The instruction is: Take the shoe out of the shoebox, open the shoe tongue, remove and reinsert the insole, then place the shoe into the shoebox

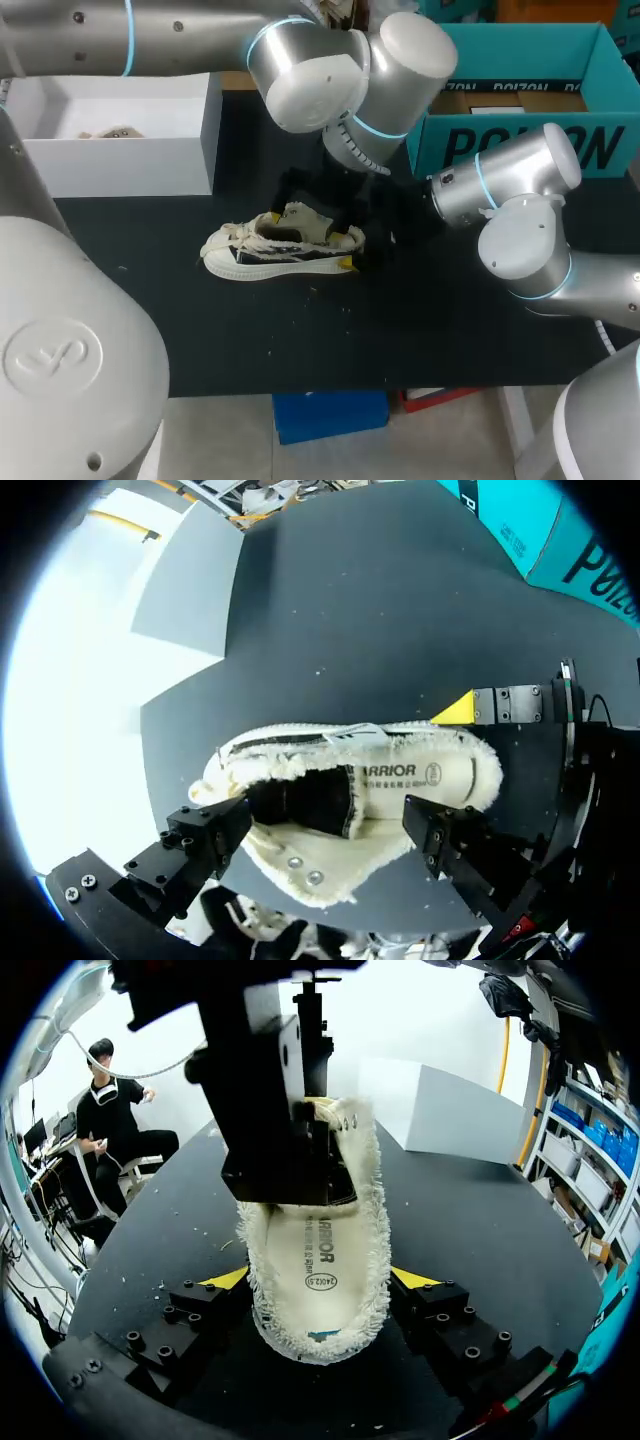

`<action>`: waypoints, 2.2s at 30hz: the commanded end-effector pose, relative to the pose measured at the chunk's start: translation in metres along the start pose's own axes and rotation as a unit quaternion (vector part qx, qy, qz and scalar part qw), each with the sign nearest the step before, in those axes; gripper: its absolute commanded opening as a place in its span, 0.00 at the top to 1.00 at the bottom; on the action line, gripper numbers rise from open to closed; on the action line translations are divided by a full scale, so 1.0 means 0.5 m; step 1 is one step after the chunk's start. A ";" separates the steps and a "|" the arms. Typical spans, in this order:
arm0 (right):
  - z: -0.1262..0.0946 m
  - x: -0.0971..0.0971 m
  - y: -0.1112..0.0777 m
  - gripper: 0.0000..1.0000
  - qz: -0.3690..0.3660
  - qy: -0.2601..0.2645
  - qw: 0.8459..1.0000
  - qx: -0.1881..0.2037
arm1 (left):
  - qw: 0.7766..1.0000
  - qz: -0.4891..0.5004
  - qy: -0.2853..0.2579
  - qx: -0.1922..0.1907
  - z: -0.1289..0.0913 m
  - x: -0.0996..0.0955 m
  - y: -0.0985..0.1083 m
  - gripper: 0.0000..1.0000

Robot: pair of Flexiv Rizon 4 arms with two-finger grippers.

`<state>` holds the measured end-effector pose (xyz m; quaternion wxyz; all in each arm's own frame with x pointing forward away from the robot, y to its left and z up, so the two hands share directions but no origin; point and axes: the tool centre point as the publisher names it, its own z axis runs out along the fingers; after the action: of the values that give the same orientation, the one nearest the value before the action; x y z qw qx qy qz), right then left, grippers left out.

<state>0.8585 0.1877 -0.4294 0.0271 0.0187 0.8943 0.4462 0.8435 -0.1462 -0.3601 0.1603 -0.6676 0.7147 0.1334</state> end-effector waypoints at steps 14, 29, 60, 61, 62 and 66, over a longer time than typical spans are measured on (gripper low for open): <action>0.006 -0.004 -0.004 1.00 0.000 -0.001 1.000 0.001 | 0.997 -0.008 -0.074 -0.017 0.063 0.001 -0.007 0.69; 0.006 -0.004 -0.004 1.00 0.000 -0.001 1.000 0.001 | 0.998 -0.007 -0.056 -0.012 0.059 -0.030 -0.011 1.00; 0.006 -0.004 -0.004 1.00 0.000 -0.001 1.000 0.001 | 0.999 -0.013 0.045 0.013 -0.014 -0.046 0.010 0.00; 0.006 -0.004 -0.004 1.00 0.000 -0.001 1.000 0.001 | 0.999 -0.016 0.049 0.011 -0.012 -0.046 0.012 0.00; 0.006 -0.004 -0.004 1.00 0.000 -0.001 1.000 0.001 | 0.999 -0.018 0.051 0.010 -0.009 -0.044 0.013 0.00; 0.006 -0.004 -0.004 1.00 0.000 -0.001 1.000 0.001 | 0.999 -0.026 0.043 0.011 0.004 -0.033 0.017 0.00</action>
<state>0.8591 0.1879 -0.4302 0.0269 0.0183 0.8943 0.4463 0.8365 -0.1281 -0.3483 0.1345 -0.6873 0.7078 0.0926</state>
